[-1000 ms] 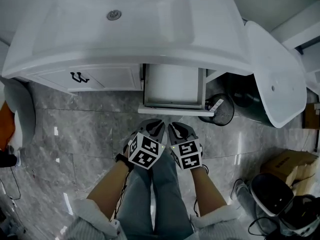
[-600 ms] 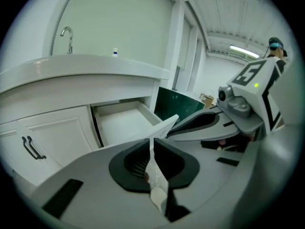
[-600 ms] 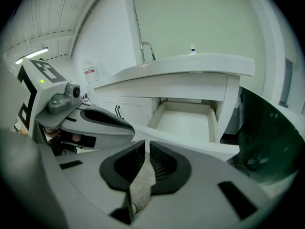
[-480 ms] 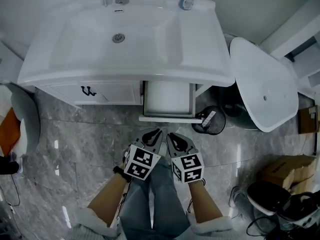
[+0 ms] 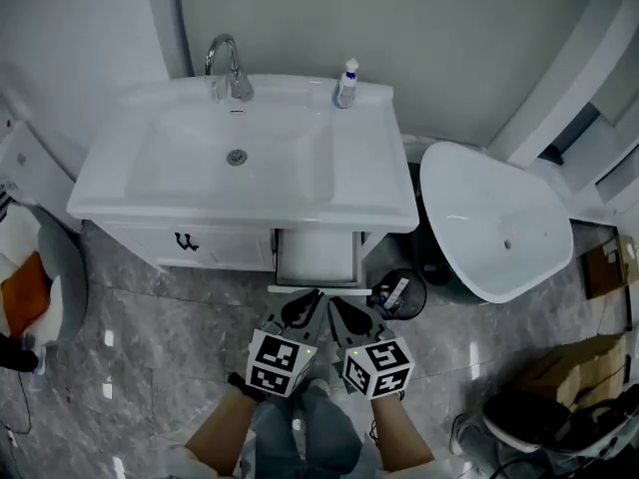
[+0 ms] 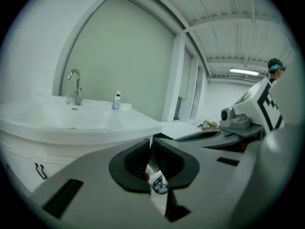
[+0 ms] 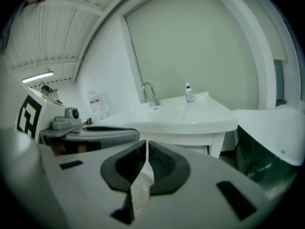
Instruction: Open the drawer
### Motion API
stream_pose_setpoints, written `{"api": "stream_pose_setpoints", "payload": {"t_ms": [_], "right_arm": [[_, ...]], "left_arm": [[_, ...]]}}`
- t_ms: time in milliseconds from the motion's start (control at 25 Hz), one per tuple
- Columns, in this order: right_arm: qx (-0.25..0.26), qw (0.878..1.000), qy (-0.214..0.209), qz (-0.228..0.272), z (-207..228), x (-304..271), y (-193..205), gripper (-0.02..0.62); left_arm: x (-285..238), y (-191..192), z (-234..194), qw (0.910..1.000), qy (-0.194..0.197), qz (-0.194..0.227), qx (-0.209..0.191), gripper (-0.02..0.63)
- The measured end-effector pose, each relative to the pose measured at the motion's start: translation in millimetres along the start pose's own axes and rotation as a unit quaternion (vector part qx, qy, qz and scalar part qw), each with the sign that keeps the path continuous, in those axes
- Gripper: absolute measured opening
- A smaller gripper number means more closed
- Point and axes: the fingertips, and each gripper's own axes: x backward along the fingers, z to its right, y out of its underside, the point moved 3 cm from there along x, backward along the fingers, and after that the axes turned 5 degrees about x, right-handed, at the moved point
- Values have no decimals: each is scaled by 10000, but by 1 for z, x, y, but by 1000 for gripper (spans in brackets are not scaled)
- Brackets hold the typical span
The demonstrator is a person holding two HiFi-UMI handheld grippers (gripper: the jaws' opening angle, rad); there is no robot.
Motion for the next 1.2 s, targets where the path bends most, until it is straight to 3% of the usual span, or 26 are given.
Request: {"api": "stream_pose_setpoints", "payload": {"t_ms": [280,640,920,1200], "right_arm": [[178,9984,-255,473,0,55,-71,19],[577,9922,-600,924,-21,115,-123,11],[483,9901,-835,1017,-39,131,-135,11],[490,9901,-776,1058,-41,138,-153,9]], "left_arm": [[31,-70,47,9976,-133,674,64,31],[76,-117,91,9942,-134,1062,-107,21],[94,-132,101,9956,-129,921,-93,17],[103,-152,105,9941,20,1070,-157,15]]}}
